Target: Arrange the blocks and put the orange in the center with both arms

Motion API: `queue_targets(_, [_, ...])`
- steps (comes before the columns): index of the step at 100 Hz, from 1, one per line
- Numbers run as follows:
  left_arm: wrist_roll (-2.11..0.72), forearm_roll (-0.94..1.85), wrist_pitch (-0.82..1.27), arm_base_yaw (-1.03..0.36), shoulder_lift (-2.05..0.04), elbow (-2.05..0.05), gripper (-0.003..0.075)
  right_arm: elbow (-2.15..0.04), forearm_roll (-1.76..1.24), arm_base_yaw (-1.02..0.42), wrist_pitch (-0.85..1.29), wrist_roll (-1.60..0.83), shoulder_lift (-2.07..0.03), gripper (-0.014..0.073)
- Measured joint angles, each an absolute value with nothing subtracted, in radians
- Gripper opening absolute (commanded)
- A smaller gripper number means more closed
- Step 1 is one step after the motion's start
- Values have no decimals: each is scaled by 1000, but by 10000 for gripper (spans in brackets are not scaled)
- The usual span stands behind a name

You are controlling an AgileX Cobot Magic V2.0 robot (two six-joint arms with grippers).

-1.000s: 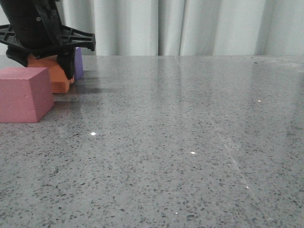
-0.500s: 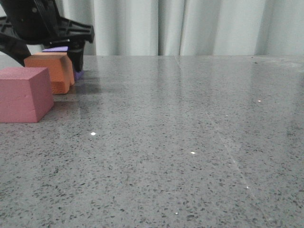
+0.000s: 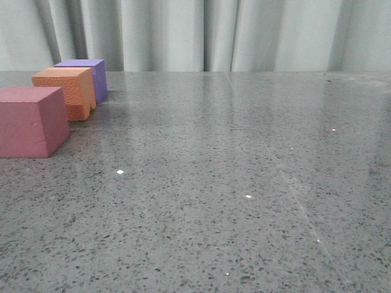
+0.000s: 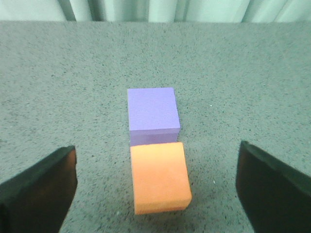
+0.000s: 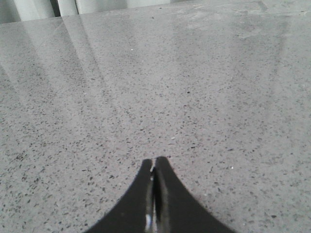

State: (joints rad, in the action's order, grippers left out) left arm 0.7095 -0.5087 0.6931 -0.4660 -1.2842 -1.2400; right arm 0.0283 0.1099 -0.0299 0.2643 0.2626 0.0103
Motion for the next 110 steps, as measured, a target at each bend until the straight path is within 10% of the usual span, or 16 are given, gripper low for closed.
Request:
queue_targets(48, [707,-598,603,-466,-734,-727,-22,28,110,-30,264,263,10,-120])
queue_targets(110, [707,-609,715,-466,-443,-496,-19,28,110,-30,264,263,10,-120])
